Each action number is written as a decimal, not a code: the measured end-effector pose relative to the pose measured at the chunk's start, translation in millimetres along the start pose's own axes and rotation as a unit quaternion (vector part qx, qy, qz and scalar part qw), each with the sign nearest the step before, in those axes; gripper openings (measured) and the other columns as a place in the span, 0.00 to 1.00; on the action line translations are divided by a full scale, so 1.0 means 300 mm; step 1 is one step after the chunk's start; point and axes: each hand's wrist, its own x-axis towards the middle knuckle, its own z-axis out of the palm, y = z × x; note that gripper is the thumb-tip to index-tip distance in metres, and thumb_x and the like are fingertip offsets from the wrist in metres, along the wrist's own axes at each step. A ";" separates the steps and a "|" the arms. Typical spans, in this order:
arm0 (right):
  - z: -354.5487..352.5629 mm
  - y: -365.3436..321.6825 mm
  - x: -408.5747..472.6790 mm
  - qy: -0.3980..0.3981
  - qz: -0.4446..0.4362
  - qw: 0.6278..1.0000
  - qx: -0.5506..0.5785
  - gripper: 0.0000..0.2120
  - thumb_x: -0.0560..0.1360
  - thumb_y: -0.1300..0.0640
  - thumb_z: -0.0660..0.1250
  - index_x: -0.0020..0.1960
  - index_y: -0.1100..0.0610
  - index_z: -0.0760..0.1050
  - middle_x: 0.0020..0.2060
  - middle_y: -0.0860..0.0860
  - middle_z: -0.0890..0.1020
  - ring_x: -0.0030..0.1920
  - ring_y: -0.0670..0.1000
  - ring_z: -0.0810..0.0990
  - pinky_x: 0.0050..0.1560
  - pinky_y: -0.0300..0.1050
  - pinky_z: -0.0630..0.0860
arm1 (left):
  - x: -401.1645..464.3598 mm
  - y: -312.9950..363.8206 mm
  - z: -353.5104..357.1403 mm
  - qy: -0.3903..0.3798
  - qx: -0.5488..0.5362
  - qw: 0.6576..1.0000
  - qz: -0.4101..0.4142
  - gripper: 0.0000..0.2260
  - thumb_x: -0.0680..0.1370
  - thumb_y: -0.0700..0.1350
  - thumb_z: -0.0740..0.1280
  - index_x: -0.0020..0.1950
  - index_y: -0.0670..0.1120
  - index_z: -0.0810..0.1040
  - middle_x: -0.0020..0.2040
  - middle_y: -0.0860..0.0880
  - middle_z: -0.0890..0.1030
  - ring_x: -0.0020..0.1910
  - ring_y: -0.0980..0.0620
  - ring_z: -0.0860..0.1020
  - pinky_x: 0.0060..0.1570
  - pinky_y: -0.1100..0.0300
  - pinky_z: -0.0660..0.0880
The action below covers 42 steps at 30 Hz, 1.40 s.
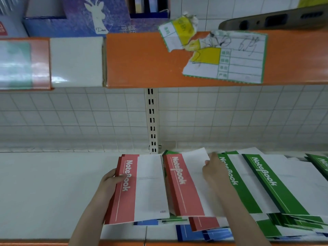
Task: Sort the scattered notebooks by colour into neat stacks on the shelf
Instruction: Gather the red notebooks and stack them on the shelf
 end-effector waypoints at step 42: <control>0.107 -0.265 -0.183 -0.081 -0.221 0.967 -0.096 0.08 0.79 0.61 0.55 0.53 0.62 0.71 0.46 0.58 0.77 0.50 0.58 0.79 0.41 0.44 0.71 | 0.004 -0.022 0.131 -0.039 0.007 0.999 0.011 0.08 0.75 0.32 0.64 0.53 0.38 0.77 0.43 0.40 0.82 0.39 0.43 0.81 0.35 0.57 0.76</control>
